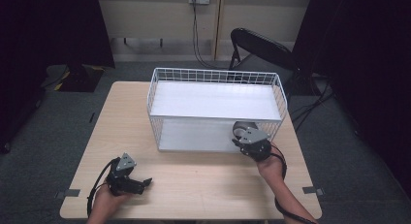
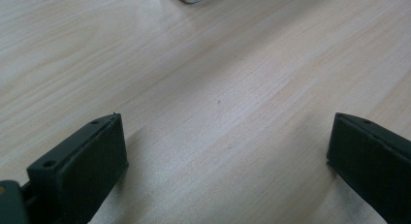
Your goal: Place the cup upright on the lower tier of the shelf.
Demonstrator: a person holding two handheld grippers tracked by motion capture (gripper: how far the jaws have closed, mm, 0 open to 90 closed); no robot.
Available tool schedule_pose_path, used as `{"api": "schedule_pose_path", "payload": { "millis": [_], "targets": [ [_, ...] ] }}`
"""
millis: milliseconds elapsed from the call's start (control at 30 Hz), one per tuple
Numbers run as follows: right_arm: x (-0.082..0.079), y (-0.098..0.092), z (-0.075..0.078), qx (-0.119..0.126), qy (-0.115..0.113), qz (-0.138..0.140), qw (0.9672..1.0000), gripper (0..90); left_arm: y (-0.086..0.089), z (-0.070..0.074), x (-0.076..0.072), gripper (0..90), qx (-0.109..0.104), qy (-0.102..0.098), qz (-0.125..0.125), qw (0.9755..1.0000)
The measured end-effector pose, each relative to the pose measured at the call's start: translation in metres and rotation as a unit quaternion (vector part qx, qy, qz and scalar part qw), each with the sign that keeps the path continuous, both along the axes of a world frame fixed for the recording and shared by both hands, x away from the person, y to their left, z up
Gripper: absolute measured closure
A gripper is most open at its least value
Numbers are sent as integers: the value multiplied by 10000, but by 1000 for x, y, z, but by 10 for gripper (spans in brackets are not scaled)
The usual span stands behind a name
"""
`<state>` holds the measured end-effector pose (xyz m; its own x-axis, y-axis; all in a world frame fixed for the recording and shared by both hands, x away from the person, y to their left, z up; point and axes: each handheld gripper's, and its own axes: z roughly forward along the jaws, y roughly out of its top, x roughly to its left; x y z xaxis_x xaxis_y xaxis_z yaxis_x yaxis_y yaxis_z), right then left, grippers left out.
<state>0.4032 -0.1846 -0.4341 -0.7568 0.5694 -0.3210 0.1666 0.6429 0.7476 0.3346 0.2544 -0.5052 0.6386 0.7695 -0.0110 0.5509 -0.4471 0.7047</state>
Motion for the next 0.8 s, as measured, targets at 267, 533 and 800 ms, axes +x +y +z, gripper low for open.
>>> {"api": "schedule_pose_path", "payload": {
  "millis": [267, 533, 800],
  "targets": [
    [0, -1, -4, -16, -9, 7, 10000, 825, 0, 0, 0, 0, -13, 12, 0, 10000],
    [0, -2, -5, -41, -40, 0, 10000, 826, 0, 0, 0, 0, -14, 9, 0, 10000],
    [2, 0, -6, -48, -84, 5, 10000, 825, 0, 0, 0, 0, -21, 18, 2, 10000]
  ]
}}
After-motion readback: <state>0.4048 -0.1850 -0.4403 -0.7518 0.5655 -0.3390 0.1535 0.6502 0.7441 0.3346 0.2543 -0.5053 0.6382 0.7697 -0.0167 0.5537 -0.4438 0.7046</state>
